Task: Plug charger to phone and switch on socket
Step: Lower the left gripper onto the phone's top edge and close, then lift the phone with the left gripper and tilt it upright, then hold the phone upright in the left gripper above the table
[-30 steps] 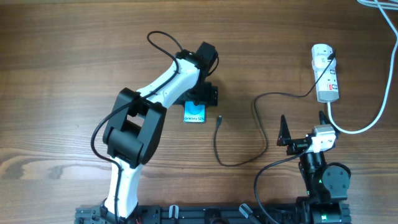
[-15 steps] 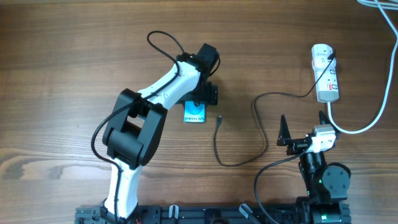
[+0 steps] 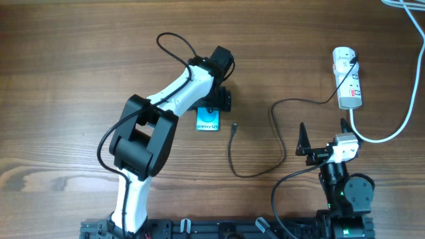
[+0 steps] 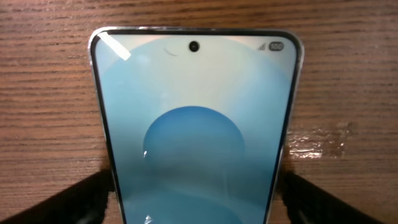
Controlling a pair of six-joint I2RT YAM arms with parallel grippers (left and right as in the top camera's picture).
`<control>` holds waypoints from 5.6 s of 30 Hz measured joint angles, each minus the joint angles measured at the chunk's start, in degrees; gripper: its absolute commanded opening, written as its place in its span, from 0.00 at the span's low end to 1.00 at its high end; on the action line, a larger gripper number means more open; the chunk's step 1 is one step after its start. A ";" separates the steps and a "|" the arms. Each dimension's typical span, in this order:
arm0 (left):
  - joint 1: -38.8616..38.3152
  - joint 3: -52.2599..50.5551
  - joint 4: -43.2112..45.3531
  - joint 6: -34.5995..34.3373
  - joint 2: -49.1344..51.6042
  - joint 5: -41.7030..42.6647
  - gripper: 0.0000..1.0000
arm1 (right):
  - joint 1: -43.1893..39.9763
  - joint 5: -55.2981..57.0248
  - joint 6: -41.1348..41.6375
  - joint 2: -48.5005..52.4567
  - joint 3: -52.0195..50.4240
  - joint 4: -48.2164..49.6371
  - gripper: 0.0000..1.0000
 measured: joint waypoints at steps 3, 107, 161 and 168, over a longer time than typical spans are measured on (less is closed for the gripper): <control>0.11 0.00 -0.24 -0.02 0.00 0.11 0.79 | 0.00 0.00 0.00 0.00 0.00 0.00 1.00; 19.80 -1.53 -6.91 -13.11 -13.88 87.49 0.75 | 0.00 0.00 0.00 0.00 0.00 0.00 1.00; 27.15 -1.53 -9.97 -20.83 -13.88 88.80 0.72 | 0.00 0.00 0.00 0.00 0.00 0.00 1.00; 27.15 -1.53 -9.97 -20.81 -13.88 88.80 0.72 | 0.00 0.00 -0.02 0.00 0.00 0.00 1.00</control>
